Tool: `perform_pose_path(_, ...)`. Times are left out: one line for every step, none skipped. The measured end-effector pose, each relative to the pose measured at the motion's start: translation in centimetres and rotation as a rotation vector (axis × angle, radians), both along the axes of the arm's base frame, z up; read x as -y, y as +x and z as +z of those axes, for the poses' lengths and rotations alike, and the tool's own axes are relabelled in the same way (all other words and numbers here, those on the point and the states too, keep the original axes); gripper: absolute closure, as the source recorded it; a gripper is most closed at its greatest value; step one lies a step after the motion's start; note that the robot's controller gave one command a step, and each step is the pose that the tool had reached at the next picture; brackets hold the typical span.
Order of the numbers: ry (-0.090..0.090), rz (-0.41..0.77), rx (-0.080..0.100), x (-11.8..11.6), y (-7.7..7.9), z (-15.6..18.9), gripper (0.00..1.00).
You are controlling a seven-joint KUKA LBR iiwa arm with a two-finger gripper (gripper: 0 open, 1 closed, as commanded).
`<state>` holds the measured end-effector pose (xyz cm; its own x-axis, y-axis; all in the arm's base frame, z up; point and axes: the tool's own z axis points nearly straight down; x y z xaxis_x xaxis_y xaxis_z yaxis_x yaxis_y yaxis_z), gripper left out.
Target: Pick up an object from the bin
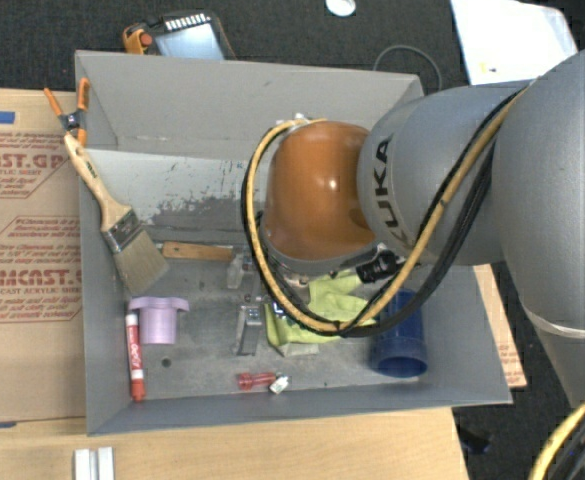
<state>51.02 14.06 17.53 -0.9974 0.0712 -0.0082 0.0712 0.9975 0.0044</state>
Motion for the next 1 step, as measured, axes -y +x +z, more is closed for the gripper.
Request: perform_pose_path(-0.003, 0.090, -0.013, 3.18, -0.08, 0.35, 0.00)
